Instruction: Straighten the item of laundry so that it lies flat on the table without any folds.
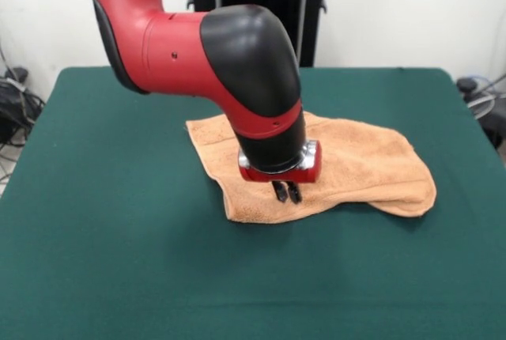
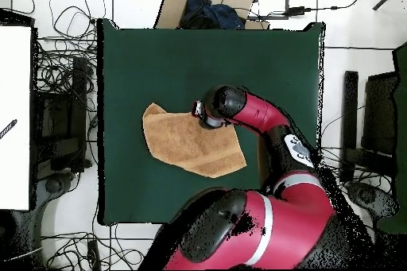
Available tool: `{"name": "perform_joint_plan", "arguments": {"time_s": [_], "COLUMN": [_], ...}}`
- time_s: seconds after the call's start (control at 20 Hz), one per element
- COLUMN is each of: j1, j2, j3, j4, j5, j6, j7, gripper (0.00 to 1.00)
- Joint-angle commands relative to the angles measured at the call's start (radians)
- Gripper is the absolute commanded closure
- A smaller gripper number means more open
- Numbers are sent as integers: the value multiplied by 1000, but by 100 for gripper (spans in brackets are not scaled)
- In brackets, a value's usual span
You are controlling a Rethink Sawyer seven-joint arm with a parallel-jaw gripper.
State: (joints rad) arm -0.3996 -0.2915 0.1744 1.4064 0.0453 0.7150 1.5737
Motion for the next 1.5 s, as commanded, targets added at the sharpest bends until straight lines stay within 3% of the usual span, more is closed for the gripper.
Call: {"name": "perform_joint_plan", "arguments": {"time_s": [0.05,0.55,0.95,1.3,1.5], "j1": [20,12,-13,-24,-17], "j2": [77,124,148,160,87], "j3": [17,23,46,59,39], "j4": [-102,-235,-278,-261,-217], "j5": [-12,-33,-31,-28,-32], "j6": [18,129,178,151,181], "j7": [92,38,12,11,32], "gripper": [100,100,100,100,100]}}
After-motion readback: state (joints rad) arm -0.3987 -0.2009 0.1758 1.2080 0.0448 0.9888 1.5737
